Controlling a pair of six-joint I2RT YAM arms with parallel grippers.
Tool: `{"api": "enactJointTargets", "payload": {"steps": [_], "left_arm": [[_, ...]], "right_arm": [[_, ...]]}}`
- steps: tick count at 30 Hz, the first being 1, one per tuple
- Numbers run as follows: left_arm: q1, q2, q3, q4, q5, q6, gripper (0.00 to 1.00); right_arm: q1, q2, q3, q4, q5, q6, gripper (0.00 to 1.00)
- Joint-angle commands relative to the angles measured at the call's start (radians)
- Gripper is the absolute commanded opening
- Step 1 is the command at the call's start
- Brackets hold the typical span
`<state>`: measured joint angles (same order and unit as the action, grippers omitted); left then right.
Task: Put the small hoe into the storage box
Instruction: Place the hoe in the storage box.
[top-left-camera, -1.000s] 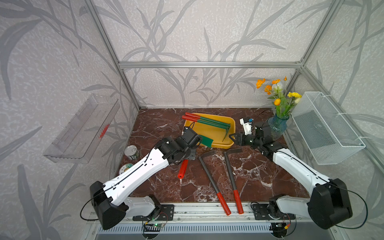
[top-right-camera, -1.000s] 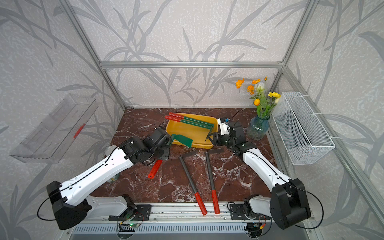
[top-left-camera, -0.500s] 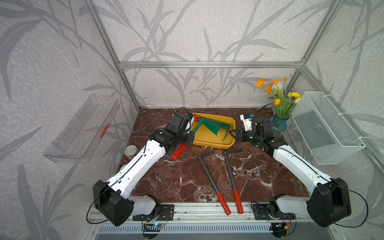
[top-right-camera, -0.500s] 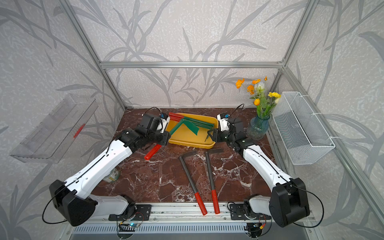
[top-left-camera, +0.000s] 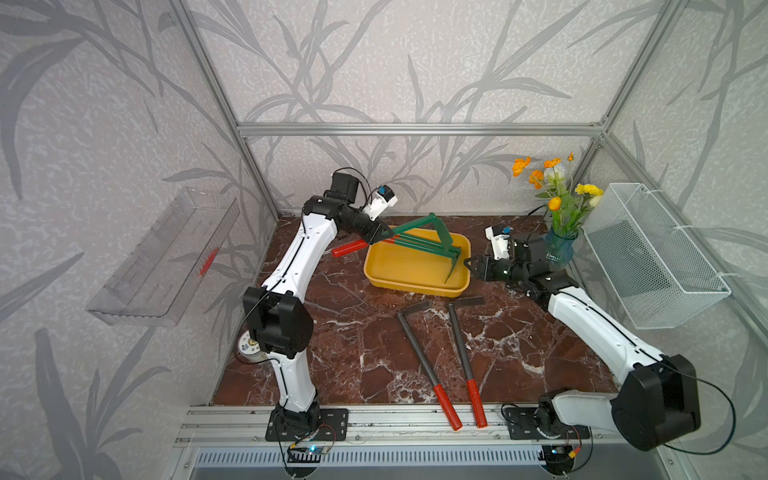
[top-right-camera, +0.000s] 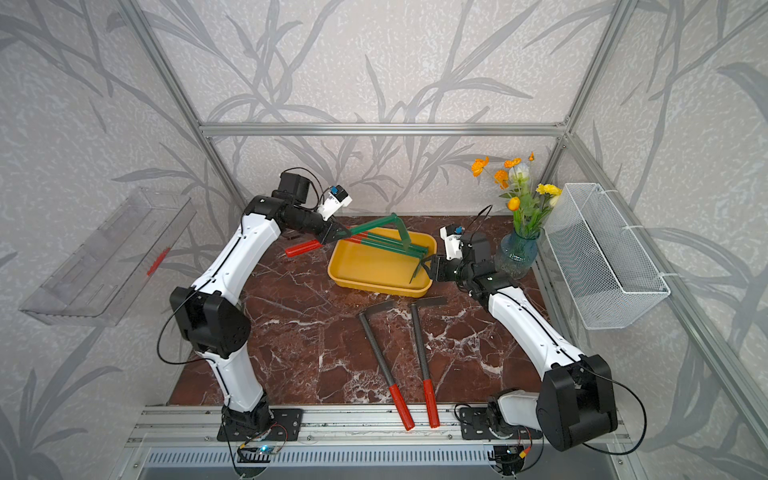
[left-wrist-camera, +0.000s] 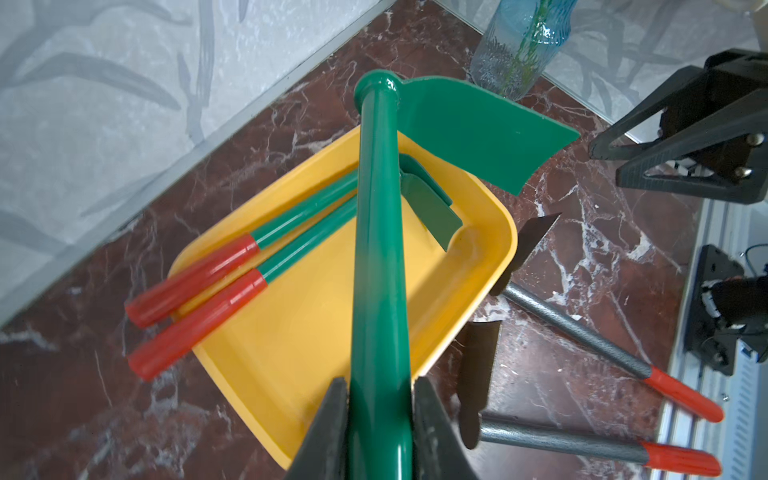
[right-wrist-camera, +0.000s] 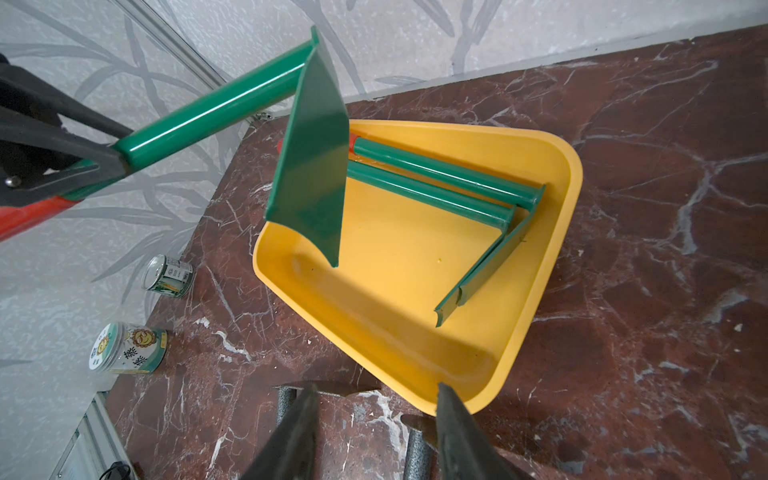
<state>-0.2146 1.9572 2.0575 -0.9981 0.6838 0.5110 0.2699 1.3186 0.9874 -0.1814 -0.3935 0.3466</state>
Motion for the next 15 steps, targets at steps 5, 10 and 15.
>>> {"api": "enactJointTargets", "payload": {"steps": [5,10,15], "left_arm": [[0.047,0.313,0.440,-0.454,0.050,0.310,0.00],[0.054,0.436,0.548,-0.462,0.029,0.344,0.00],[0.042,0.463,0.535,-0.453,0.035,0.373,0.00]], "right_arm": [[-0.021,0.054,0.059,-0.053,0.036,-0.015,0.46],[-0.023,0.126,0.100,-0.047,0.028,-0.017,0.46],[-0.023,0.191,0.111,-0.020,0.025,-0.002,0.46]]}}
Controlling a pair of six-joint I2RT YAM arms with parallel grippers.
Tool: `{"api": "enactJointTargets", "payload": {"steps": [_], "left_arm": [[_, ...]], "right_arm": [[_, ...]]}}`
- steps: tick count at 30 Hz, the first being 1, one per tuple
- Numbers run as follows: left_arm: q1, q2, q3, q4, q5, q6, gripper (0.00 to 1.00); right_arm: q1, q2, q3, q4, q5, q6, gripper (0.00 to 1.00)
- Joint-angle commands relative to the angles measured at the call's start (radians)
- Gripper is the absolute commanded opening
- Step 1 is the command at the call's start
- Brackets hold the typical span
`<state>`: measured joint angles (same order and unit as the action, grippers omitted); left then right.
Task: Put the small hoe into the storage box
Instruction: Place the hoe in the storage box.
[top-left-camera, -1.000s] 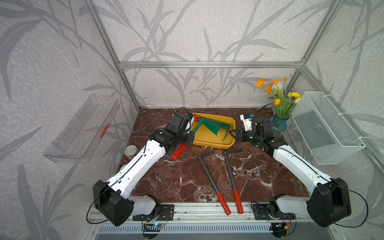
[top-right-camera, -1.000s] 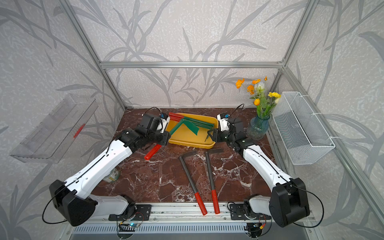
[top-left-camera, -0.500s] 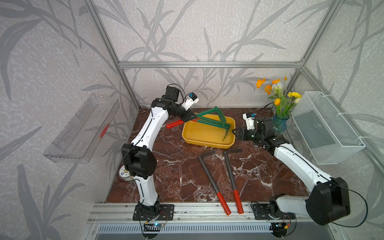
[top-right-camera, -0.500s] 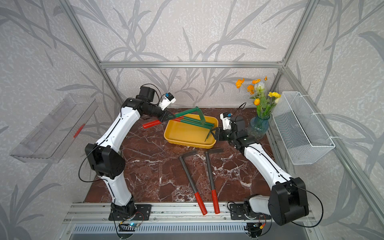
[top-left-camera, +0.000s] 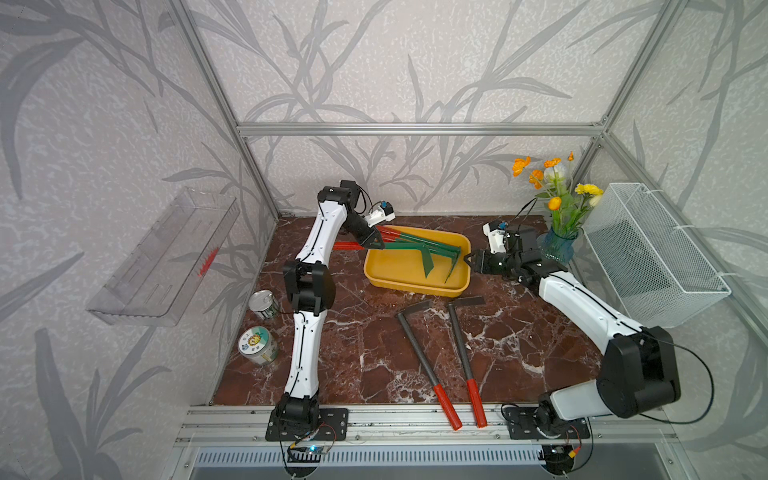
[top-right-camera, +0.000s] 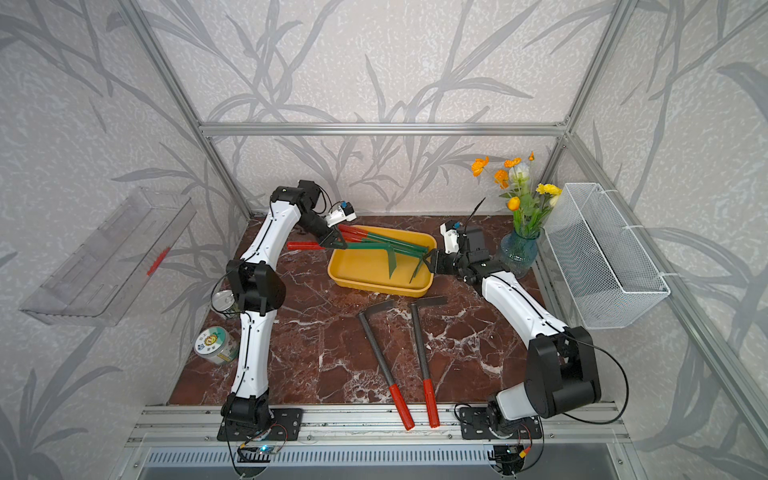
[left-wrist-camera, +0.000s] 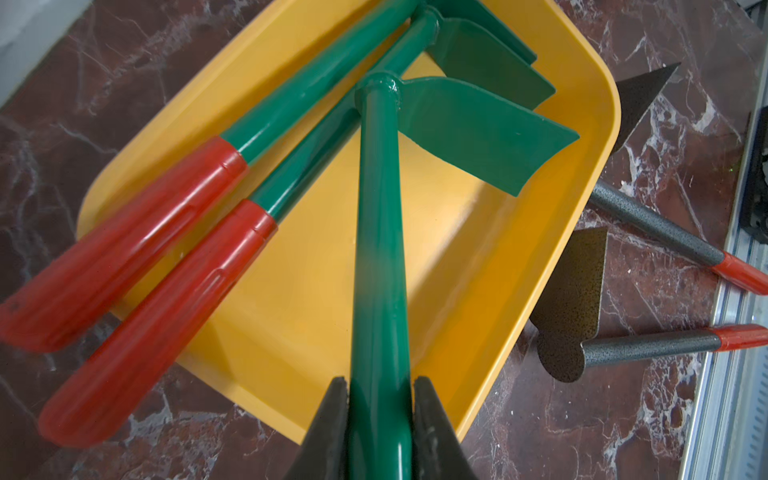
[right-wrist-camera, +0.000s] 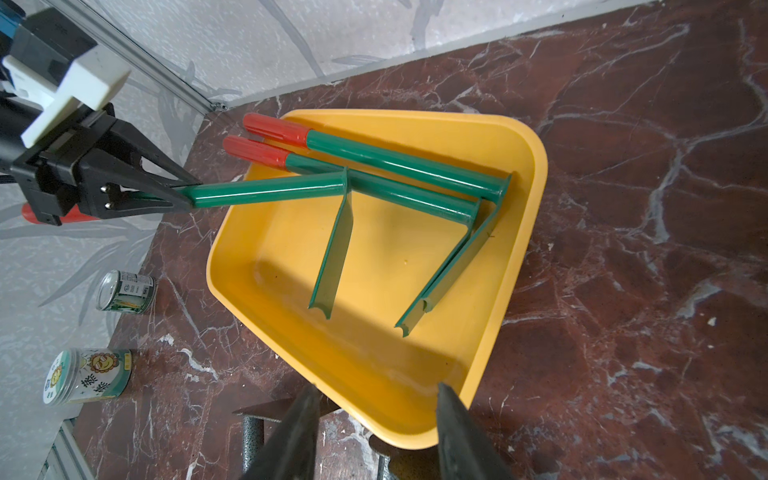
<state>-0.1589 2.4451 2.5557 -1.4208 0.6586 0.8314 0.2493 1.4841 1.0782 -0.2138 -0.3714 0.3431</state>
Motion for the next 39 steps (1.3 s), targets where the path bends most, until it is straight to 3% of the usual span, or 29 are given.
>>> {"api": "enactJointTargets", "payload": {"steps": [1,11,16,29,35,39], "left_arm": [[-0.019,-0.026,0.030,-0.031,0.060,0.062,0.00],[-0.100,0.033,0.036,0.098,0.055,0.075,0.00],[-0.109,0.108,0.077,0.127,0.078,0.060,0.00],[-0.127,0.155,0.019,0.331,0.062,-0.031,0.00],[-0.139,0.151,0.009,0.408,0.009,-0.073,0.10],[-0.145,0.143,-0.017,0.431,-0.029,-0.096,0.23]], "right_arm": [[-0.002,0.039,0.022,0.019,-0.004,0.005,0.46],[-0.001,0.073,0.043,0.008,0.007,-0.005,0.46],[-0.001,0.067,0.043,-0.009,0.015,-0.013,0.46],[-0.001,0.061,0.046,-0.022,0.023,-0.018,0.46],[0.002,0.059,0.039,-0.017,0.018,-0.015,0.46],[0.005,0.055,0.034,-0.013,0.018,-0.012,0.46]]}}
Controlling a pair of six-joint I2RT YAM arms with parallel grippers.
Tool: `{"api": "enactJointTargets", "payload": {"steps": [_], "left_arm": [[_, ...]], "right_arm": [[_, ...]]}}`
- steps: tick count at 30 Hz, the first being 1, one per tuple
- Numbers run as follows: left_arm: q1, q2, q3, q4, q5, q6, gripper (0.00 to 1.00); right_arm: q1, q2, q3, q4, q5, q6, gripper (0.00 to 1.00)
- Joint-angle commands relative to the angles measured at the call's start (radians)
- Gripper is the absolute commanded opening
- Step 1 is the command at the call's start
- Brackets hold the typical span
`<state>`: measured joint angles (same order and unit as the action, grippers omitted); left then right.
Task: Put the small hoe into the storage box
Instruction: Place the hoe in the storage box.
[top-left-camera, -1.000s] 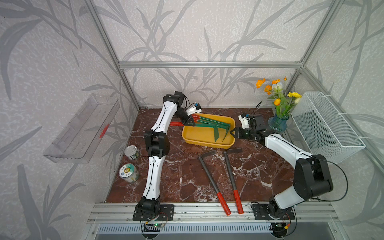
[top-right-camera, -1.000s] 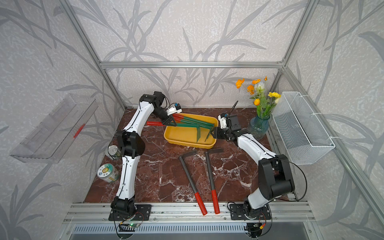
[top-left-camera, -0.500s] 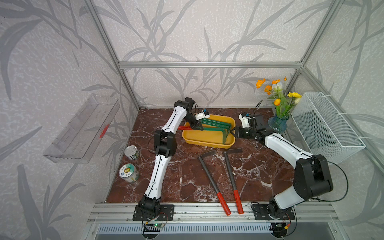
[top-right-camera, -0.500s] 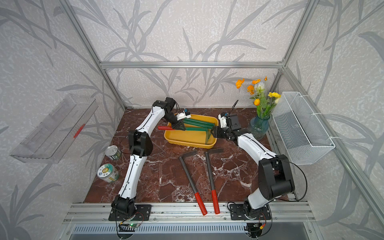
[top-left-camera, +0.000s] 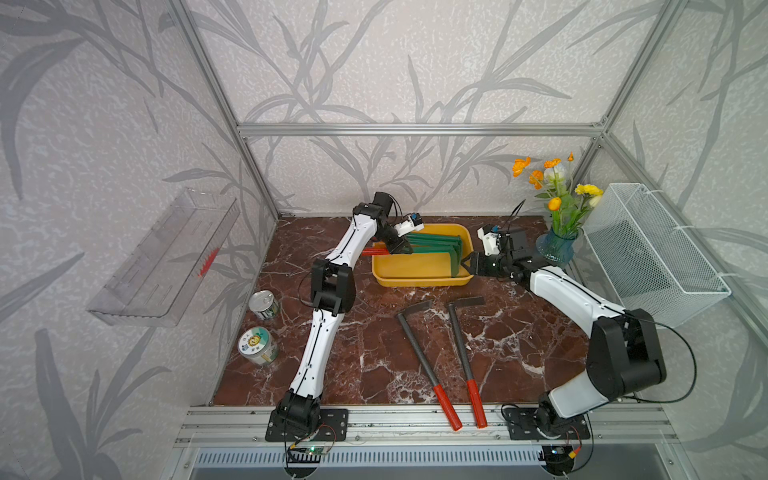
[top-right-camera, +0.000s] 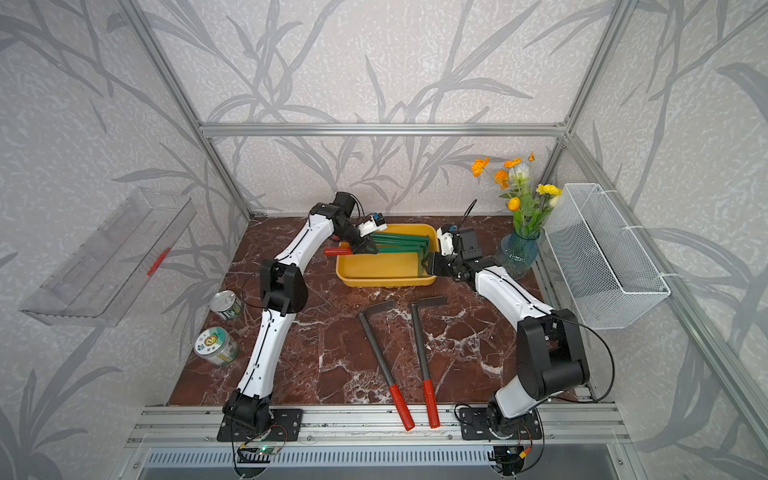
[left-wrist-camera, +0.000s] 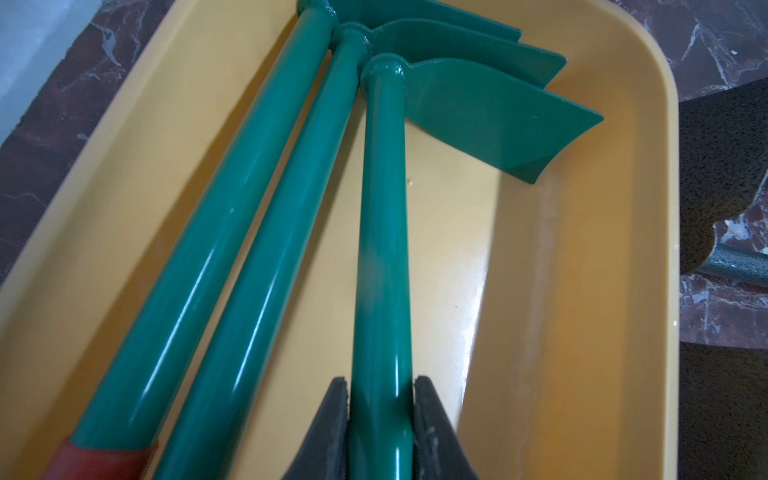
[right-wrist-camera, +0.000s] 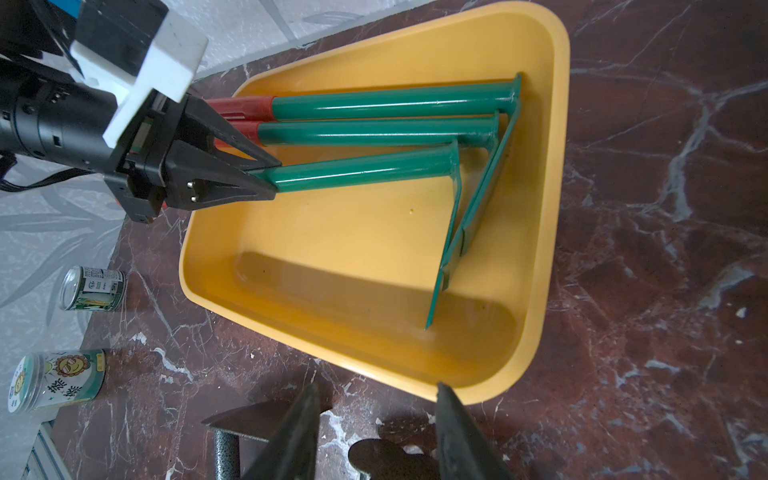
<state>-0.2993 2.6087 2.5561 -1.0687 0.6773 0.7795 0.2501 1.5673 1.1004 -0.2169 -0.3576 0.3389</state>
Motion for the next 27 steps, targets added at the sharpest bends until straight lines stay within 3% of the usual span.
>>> {"api": "enactJointTargets", "payload": {"steps": [1,8,10,11,12,13,14,20,27], "left_arm": [[-0.006,-0.026,-0.028,0.080,-0.052,-0.044,0.26],[-0.005,-0.069,-0.112,0.133,-0.099,-0.062,0.43],[-0.001,-0.087,-0.129,0.164,-0.116,-0.086,0.60],[0.002,-0.096,-0.136,0.185,-0.127,-0.111,0.62],[0.005,-0.111,-0.150,0.216,-0.130,-0.135,0.73],[0.009,-0.130,-0.174,0.257,-0.138,-0.164,0.92],[0.012,-0.148,-0.198,0.295,-0.154,-0.190,0.97],[0.031,-0.325,-0.407,0.563,-0.196,-0.323,1.00],[0.032,-0.434,-0.413,0.618,-0.265,-0.457,1.00]], "right_arm": [[0.005,-0.030,0.010,-0.009,0.005,-0.007,0.46],[0.008,-0.044,-0.003,-0.009,0.005,-0.006,0.46],[0.009,-0.049,-0.008,-0.009,0.006,-0.006,0.46],[0.009,-0.051,-0.008,-0.010,0.006,-0.005,0.46],[0.010,-0.053,-0.008,-0.008,0.007,-0.005,0.46],[0.011,-0.055,-0.010,-0.010,0.008,-0.006,0.46],[0.012,-0.057,-0.009,-0.011,0.008,-0.006,0.46],[0.015,-0.076,-0.012,-0.017,0.010,-0.005,0.46],[0.020,-0.139,-0.028,-0.019,0.019,0.000,0.46]]}}
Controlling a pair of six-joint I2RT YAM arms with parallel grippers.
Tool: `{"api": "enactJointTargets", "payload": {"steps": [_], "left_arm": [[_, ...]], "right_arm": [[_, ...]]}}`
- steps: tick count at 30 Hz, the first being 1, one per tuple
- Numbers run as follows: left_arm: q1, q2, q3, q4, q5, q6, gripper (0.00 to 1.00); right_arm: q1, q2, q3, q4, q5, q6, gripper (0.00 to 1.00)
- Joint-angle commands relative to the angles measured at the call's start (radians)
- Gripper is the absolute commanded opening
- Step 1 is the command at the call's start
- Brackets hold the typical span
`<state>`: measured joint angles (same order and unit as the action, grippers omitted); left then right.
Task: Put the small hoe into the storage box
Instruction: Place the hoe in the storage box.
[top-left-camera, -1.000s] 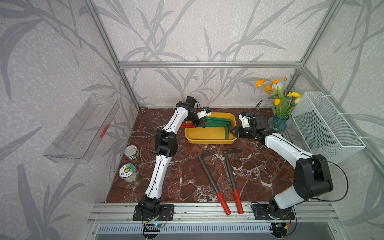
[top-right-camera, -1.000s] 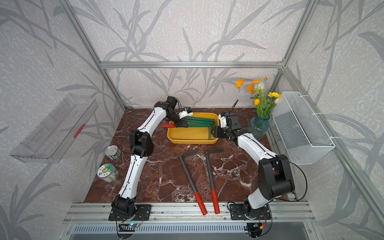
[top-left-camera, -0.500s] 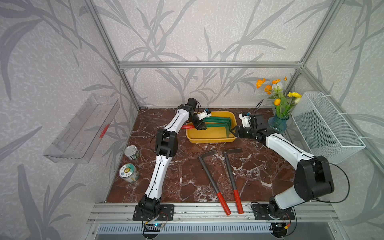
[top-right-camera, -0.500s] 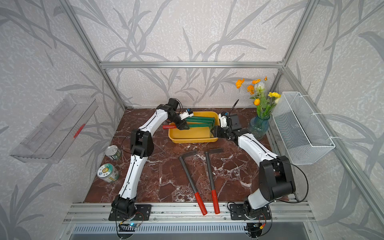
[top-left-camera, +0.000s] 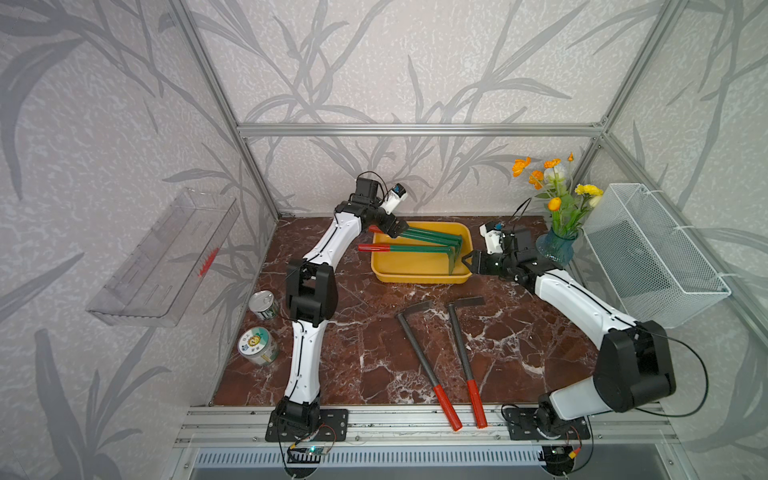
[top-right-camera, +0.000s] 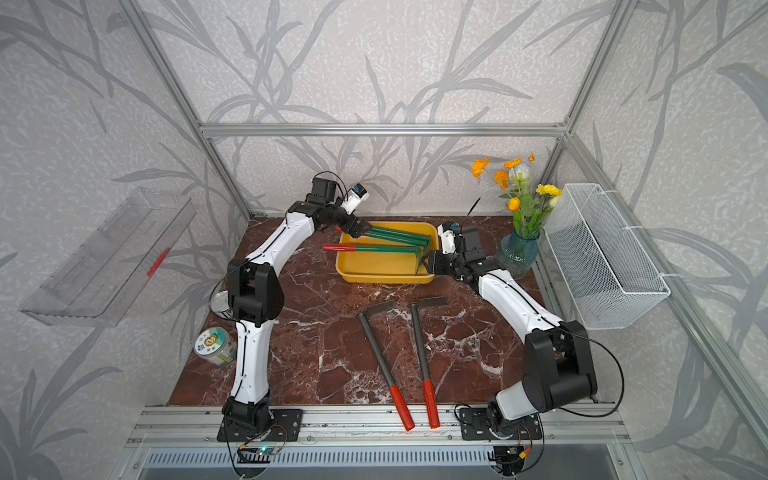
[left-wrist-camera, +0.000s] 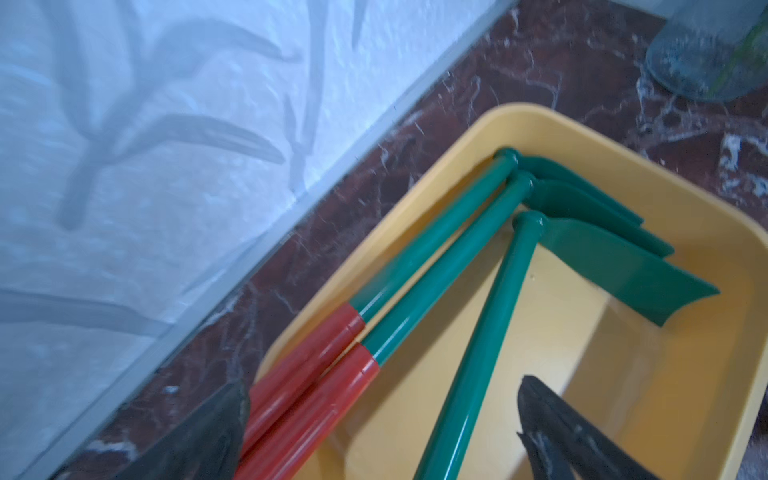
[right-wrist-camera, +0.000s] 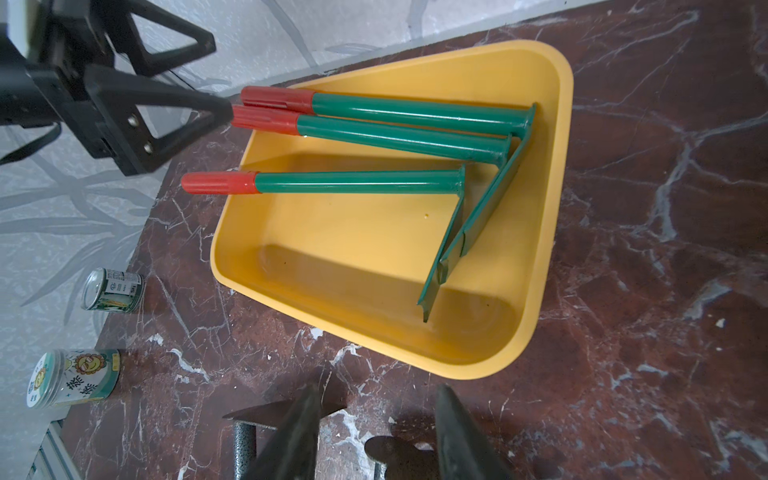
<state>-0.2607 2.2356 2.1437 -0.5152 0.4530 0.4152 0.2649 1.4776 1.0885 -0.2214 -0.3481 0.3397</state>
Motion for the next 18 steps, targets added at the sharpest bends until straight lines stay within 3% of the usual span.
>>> {"api": "enactJointTargets", "payload": {"steps": [1,6,11,17,18], "left_arm": [[-0.005,-0.085,-0.012,0.067,-0.045,-0.115,1.00],[-0.016,-0.264,-0.174,0.111,-0.198,-0.361,1.00],[-0.043,-0.559,-0.504,0.154,-0.392,-0.636,1.00],[-0.214,-0.831,-0.807,0.091,-0.645,-0.727,1.00],[-0.231,-0.851,-0.822,0.054,-0.634,-0.756,1.00]], "right_arm": [[0.007,-0.063,-0.020,-0.013,0.011,-0.001,0.46],[0.007,-0.105,-0.006,-0.041,0.020,-0.026,0.46],[0.007,-0.115,0.014,-0.050,-0.008,-0.051,0.46],[0.006,-0.120,-0.024,0.002,-0.061,-0.035,0.46],[0.008,-0.122,-0.031,0.008,-0.068,-0.034,0.46]]}}
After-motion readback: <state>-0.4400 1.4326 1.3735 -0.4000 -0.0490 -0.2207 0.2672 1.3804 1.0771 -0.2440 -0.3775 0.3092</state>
